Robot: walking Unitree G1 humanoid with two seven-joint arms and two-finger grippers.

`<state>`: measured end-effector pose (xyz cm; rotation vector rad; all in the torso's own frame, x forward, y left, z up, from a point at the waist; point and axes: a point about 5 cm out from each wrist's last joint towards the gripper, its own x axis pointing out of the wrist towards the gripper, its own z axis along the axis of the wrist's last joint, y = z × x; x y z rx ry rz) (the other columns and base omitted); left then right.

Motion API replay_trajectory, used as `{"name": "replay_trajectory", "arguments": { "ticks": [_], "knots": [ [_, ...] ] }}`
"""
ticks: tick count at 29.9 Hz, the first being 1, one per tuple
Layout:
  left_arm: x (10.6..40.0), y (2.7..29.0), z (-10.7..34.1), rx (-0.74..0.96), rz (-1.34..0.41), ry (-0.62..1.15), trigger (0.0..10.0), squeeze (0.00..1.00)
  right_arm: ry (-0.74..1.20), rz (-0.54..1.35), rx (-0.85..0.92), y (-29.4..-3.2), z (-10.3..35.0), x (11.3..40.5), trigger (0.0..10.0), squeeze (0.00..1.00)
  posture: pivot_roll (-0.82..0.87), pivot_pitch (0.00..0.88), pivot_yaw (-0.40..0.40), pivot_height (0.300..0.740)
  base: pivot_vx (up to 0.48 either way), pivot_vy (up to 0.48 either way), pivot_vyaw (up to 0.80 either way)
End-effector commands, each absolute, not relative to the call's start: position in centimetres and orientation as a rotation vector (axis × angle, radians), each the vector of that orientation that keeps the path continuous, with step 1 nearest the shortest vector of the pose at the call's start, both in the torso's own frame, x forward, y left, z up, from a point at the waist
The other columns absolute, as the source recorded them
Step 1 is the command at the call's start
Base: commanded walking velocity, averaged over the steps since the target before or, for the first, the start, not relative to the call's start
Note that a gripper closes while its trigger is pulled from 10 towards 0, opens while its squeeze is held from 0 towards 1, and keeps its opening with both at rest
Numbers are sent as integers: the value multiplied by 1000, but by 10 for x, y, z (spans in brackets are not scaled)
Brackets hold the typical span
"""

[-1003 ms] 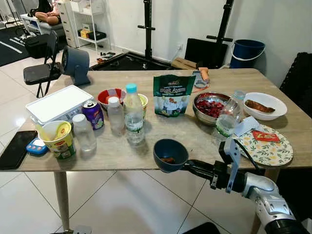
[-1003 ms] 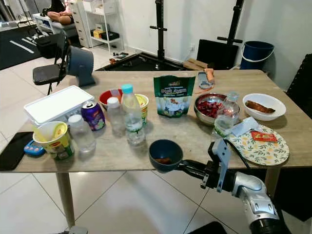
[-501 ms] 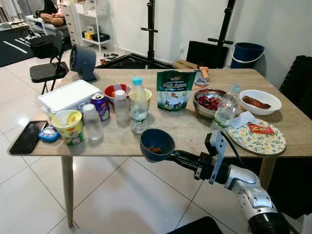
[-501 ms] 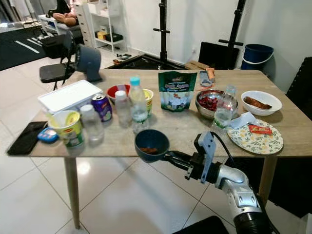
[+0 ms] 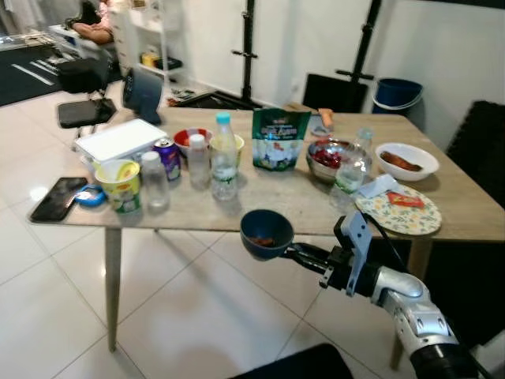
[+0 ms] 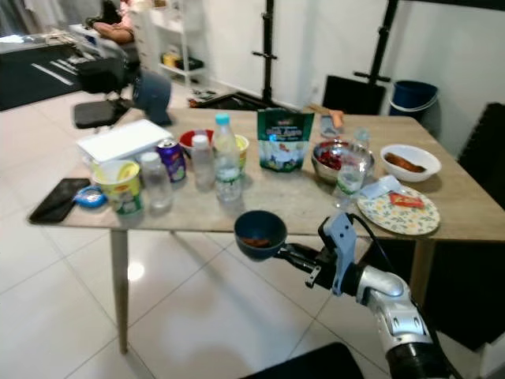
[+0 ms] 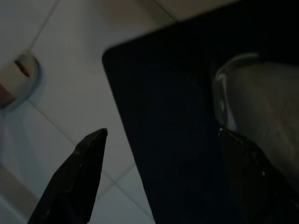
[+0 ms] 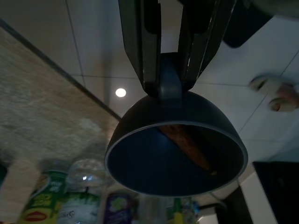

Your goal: Restocking fridge

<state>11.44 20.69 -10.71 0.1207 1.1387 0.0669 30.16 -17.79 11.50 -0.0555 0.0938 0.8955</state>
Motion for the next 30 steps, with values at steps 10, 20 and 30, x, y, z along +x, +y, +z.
{"name": "replay_trajectory", "arguments": {
  "ticks": [10,20,30],
  "knots": [
    [130,199,-104,84,47,1116,10000,0,68,935,-57,-147,115,310,10000,0,-40,0,-54,740,-329,0,0],
    [133,207,-102,60,98,1103,10000,0,101,940,-72,-127,105,313,10000,0,-13,0,-60,740,-327,0,0],
    [130,219,-101,13,201,1091,10000,0,153,888,-41,-111,85,310,10000,0,-9,0,-59,740,-31,0,-702]
  ]
}}
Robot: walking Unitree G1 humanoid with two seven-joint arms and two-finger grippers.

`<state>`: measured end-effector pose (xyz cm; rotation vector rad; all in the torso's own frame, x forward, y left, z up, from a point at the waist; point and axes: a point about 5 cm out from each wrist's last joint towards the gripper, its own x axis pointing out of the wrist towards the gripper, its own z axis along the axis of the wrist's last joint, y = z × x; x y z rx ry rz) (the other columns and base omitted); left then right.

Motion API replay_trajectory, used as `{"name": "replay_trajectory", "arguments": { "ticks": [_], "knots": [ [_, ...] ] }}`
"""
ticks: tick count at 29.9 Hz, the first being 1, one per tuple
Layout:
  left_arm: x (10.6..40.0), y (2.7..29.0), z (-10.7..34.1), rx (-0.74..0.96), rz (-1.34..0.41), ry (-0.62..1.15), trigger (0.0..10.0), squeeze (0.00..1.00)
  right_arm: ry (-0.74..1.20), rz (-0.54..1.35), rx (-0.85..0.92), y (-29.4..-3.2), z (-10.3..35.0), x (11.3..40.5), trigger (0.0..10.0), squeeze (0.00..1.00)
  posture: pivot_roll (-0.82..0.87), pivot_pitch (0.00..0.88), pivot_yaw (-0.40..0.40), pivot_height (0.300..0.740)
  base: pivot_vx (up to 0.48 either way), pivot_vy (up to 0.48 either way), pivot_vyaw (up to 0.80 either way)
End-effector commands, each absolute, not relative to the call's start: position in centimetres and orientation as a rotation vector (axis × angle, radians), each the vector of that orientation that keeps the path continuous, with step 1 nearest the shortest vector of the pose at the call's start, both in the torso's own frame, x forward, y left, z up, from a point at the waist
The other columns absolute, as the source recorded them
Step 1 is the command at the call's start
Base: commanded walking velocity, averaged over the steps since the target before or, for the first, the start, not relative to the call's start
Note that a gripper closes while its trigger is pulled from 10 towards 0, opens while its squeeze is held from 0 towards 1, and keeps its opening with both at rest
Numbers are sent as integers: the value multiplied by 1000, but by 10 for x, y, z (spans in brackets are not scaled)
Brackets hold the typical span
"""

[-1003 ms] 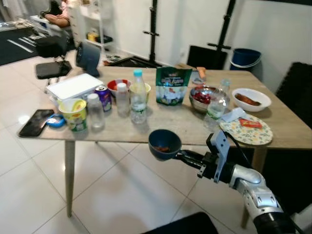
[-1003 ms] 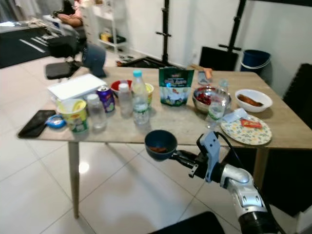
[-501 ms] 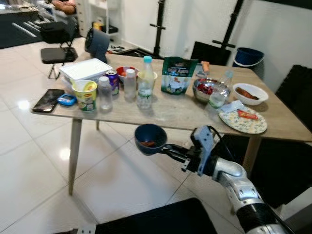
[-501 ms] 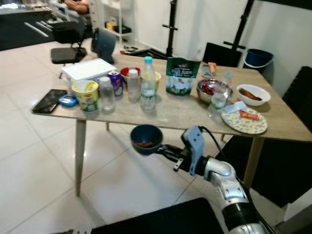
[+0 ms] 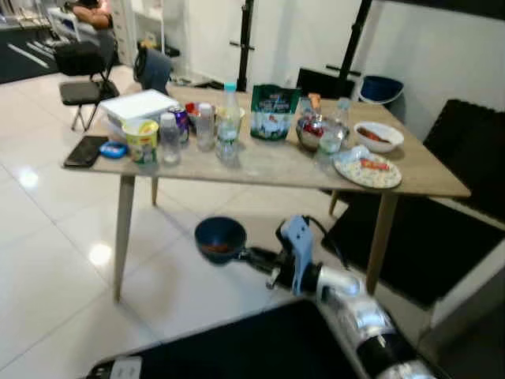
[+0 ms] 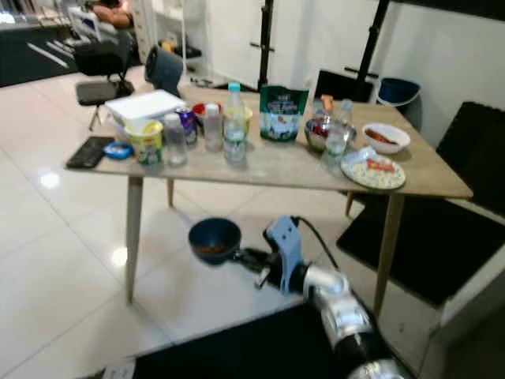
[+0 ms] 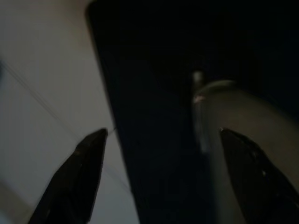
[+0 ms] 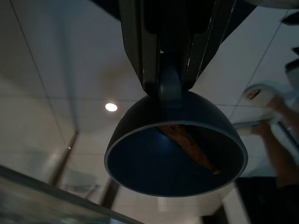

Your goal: Restocking fridge

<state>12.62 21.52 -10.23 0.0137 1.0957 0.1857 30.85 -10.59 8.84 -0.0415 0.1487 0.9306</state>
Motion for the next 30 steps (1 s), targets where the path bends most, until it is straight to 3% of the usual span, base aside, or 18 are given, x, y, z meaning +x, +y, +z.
{"name": "replay_trajectory", "arguments": {
  "ticks": [1,5,14,30],
  "knots": [
    [130,219,-101,13,201,1091,10000,0,153,888,-41,-111,85,310,10000,0,-9,0,-59,740,0,0,-781],
    [124,218,-103,30,186,1119,10000,0,165,779,-46,-121,79,314,10000,0,-50,0,-12,740,0,0,-781],
    [150,218,-94,94,112,1068,10000,0,159,655,-40,-134,78,319,10000,0,-78,0,19,740,0,0,-781],
    [153,209,-95,144,42,1080,10000,0,156,521,-55,-166,72,314,10000,0,-132,0,49,740,0,0,-781]
  ]
}}
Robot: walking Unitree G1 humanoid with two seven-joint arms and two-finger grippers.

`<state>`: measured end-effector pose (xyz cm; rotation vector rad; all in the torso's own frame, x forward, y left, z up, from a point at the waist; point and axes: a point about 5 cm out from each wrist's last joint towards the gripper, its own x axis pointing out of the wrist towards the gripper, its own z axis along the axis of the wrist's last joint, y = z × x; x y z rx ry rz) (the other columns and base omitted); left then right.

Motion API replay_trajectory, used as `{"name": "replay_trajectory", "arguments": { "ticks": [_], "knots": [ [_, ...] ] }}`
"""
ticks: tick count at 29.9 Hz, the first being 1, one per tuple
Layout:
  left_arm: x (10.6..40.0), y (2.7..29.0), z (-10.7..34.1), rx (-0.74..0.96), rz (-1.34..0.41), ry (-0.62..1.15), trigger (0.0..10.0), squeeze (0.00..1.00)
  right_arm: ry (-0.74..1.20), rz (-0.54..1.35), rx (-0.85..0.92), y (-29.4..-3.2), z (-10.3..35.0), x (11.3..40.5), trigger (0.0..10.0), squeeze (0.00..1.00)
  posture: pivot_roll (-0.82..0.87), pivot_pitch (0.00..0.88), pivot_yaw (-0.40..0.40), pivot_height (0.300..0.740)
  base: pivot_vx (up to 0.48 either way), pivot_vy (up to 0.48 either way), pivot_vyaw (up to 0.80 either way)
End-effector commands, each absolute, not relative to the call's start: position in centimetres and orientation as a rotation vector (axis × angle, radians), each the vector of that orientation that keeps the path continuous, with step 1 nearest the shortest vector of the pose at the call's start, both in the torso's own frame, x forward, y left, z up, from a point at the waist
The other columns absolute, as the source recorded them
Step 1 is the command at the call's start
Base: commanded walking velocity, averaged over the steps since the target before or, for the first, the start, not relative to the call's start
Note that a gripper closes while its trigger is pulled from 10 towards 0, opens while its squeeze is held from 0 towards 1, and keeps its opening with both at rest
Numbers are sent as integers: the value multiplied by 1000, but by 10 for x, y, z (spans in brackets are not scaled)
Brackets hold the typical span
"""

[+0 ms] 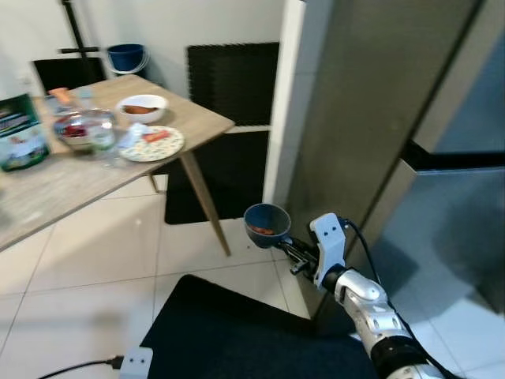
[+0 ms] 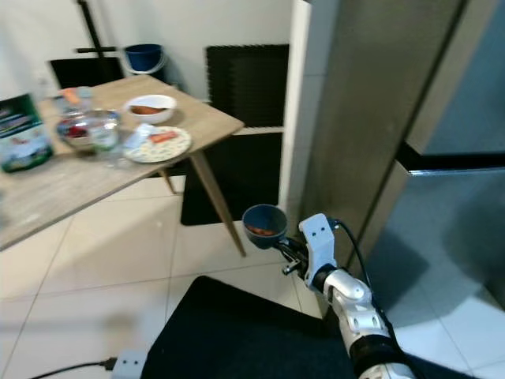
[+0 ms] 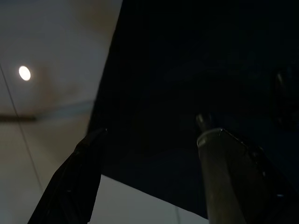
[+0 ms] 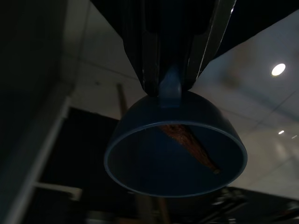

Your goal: Restocking fridge

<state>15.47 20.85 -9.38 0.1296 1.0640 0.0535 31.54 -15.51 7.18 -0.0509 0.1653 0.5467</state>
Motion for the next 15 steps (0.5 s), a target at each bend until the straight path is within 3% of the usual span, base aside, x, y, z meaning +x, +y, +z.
{"name": "replay_trajectory", "arguments": {
  "ticks": [1,15],
  "knots": [
    [154,209,-94,145,41,1078,10000,0,154,514,-56,-168,72,314,10000,0,-132,0,49,740,0,0,-781],
    [160,203,-93,151,17,1064,10000,0,154,572,-78,-190,72,301,10000,0,-155,0,57,740,0,0,-781]
  ]
}}
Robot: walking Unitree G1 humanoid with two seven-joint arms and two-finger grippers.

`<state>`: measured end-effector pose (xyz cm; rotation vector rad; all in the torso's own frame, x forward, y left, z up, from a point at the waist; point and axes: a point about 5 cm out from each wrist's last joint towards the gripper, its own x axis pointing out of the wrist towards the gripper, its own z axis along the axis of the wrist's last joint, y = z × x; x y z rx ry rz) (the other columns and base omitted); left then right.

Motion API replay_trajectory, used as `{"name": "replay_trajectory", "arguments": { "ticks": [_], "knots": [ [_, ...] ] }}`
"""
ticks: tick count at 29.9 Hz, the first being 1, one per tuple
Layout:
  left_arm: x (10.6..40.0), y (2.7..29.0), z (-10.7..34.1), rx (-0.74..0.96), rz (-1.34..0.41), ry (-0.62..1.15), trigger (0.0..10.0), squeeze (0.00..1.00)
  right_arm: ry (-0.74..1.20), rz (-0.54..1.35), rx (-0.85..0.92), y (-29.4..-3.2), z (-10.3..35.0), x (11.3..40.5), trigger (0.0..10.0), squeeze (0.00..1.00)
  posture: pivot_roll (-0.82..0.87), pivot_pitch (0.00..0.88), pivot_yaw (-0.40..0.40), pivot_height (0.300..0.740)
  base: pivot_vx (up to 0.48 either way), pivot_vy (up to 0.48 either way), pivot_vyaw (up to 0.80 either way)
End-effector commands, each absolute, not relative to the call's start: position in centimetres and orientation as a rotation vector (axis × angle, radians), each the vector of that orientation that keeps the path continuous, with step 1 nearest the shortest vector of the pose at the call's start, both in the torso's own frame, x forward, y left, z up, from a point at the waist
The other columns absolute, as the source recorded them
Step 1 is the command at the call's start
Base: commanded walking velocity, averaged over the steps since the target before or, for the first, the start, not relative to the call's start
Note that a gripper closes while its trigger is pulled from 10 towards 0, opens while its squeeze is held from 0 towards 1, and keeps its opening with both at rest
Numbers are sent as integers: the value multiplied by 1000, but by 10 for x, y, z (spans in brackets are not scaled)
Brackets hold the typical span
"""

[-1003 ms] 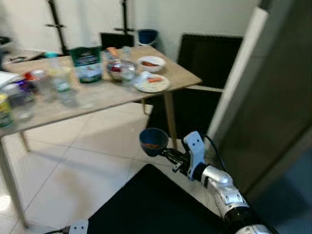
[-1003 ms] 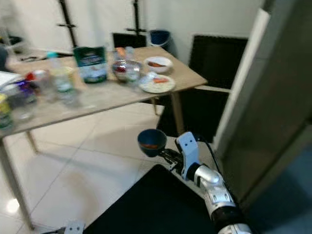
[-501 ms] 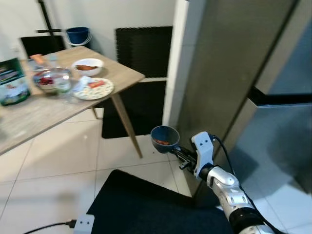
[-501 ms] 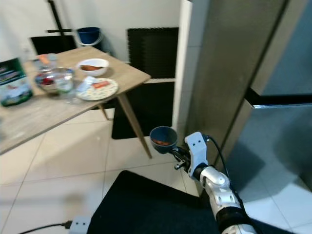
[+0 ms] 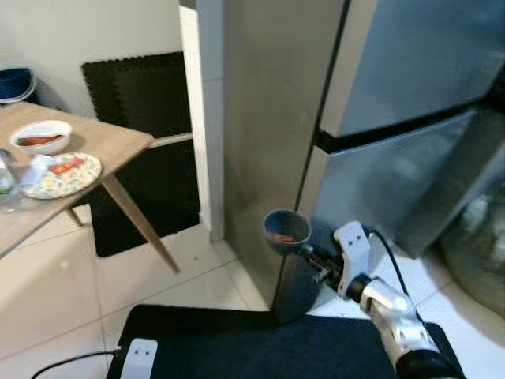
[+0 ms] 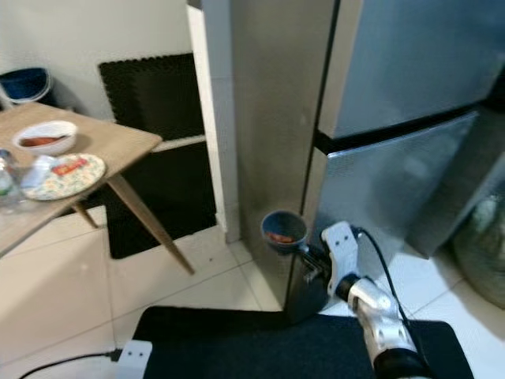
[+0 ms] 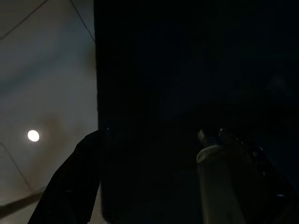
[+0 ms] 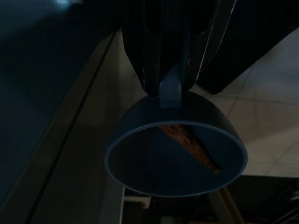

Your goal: Restocking fridge

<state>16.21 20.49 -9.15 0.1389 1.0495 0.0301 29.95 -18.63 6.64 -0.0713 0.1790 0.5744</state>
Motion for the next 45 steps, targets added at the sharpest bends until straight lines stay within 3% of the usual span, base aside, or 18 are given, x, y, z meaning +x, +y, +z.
{"name": "replay_trajectory", "arguments": {
  "ticks": [1,9,22,35,45],
  "knots": [
    [160,203,-93,152,14,1064,10000,0,157,581,-78,-192,72,299,10000,0,-161,0,61,740,0,0,-781],
    [163,201,-92,158,-17,1058,10000,0,182,564,-95,-209,69,289,10000,0,-177,0,73,740,0,0,-781],
    [166,196,-91,148,-40,1053,10000,0,179,512,-107,-217,71,290,10000,0,-200,0,75,740,0,0,-781],
    [167,195,-91,138,-40,1050,10000,0,166,522,-117,-210,74,293,10000,0,-208,0,73,740,0,0,-781],
    [164,195,-92,130,-26,1053,10000,0,130,547,-91,-196,77,295,10000,0,-206,0,69,740,0,0,0]
  ]
}}
